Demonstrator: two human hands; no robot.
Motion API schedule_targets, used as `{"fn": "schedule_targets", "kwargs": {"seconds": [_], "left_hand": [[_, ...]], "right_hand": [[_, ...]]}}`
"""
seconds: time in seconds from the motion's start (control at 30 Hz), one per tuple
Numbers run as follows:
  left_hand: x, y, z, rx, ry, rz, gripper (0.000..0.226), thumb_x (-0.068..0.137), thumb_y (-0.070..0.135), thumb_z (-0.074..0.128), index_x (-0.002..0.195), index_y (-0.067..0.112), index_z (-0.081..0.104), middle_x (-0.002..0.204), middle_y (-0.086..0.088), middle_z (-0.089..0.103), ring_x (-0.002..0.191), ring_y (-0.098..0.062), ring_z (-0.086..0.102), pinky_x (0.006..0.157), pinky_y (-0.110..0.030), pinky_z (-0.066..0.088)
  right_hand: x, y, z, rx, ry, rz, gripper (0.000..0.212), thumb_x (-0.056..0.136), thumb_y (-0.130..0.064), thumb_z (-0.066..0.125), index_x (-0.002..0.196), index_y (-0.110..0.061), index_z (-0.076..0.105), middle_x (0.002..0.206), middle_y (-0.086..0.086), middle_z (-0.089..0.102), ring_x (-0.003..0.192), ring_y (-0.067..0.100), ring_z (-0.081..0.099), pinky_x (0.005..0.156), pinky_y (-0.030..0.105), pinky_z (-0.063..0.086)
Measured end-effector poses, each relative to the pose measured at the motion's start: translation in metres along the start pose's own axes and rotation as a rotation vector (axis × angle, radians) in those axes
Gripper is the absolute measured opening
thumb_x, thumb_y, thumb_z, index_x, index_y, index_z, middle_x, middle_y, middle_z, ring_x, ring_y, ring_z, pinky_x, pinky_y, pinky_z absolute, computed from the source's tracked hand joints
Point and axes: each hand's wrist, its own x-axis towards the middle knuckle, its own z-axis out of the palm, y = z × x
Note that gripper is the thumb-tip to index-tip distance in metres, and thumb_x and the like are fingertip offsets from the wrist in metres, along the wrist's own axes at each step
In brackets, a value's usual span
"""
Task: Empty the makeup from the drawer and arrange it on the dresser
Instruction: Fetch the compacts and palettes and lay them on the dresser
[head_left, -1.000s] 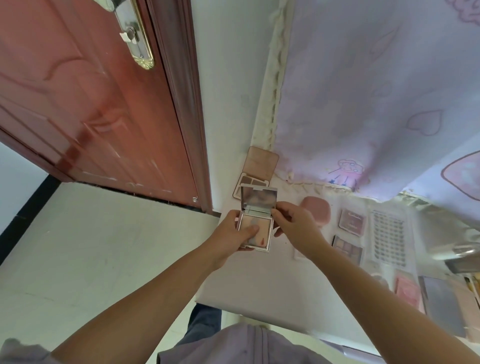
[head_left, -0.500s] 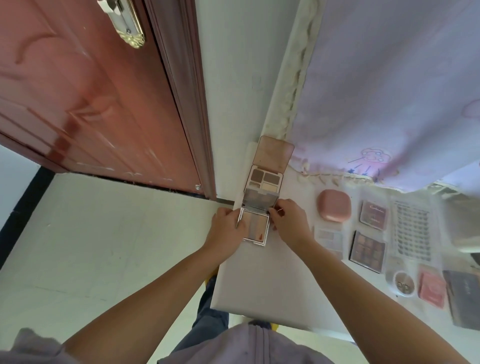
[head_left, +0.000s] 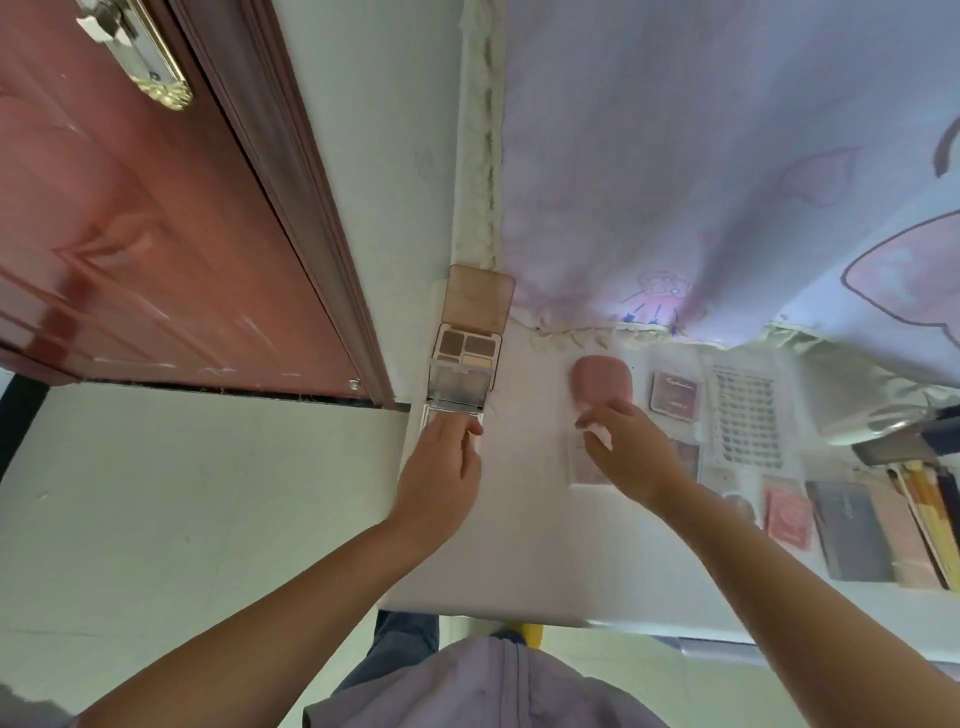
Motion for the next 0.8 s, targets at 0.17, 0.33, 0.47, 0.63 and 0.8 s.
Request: {"fn": "schedule_targets", "kwargs": {"seconds": [0.17,0.33,0.47,0.63,0.8], "left_hand": [[0.003,0.033,0.067,-0.072,-0.442,-0.186,0.039,0.096,0.007,0.037,0.134,0.009,0.045,0.119,-0.007,0.052,0.103,-0.017,0.051,0.082,-0.016,0.037],[0.005,0.049,0.082,-0.257,-0.372,-0.395,0.030,0.095,0.007,0.037,0.110,0.008,0.062,0.092,-0.008,0.059,0.080,-0.019,0.052,0.064,-0.020,0.043],[-0.016,0.042,0.057,-0.837,-0.484,-0.816,0.044,0.100,0.042,0.034,0.110,0.010,0.063,0.110,-0.016,0.064,0.096,-0.027,0.059,0.087,-0.037,0.049],[-0.036,0.046,0.041,-1.362,-0.564,-0.799,0.061,0.095,0.056,0.031,0.128,0.010,0.055,0.122,-0.018,0.060,0.099,-0.029,0.064,0.082,-0.043,0.054],[-0.047,0.044,0.026,-1.356,-0.485,-0.741,0.058,0.097,0.052,0.031,0.127,0.008,0.054,0.118,-0.020,0.063,0.094,-0.029,0.065,0.077,-0.043,0.055]], "right_hand": [[-0.023,0.027,0.005,-0.461,-0.271,-0.193,0.053,0.089,-0.030,0.054,0.135,-0.017,0.033,0.153,0.005,0.019,0.139,0.026,0.023,0.110,0.040,0.028],[-0.035,0.021,0.010,-0.449,-0.205,-0.277,0.052,0.083,-0.033,0.059,0.127,-0.014,0.039,0.135,0.010,0.036,0.122,0.029,0.036,0.100,0.036,0.037],[-0.058,0.008,0.003,-0.013,-0.118,-0.325,0.052,0.079,-0.038,0.066,0.123,-0.019,0.045,0.129,0.003,0.042,0.116,0.022,0.040,0.094,0.027,0.037],[-0.072,-0.016,-0.008,0.138,-0.056,-0.450,0.050,0.076,-0.039,0.068,0.118,-0.022,0.047,0.124,-0.001,0.043,0.111,0.015,0.039,0.089,0.022,0.034],[-0.070,-0.027,-0.018,0.313,-0.203,-0.431,0.040,0.076,-0.030,0.070,0.109,-0.031,0.048,0.118,-0.005,0.048,0.111,0.013,0.045,0.093,0.024,0.041]]}}
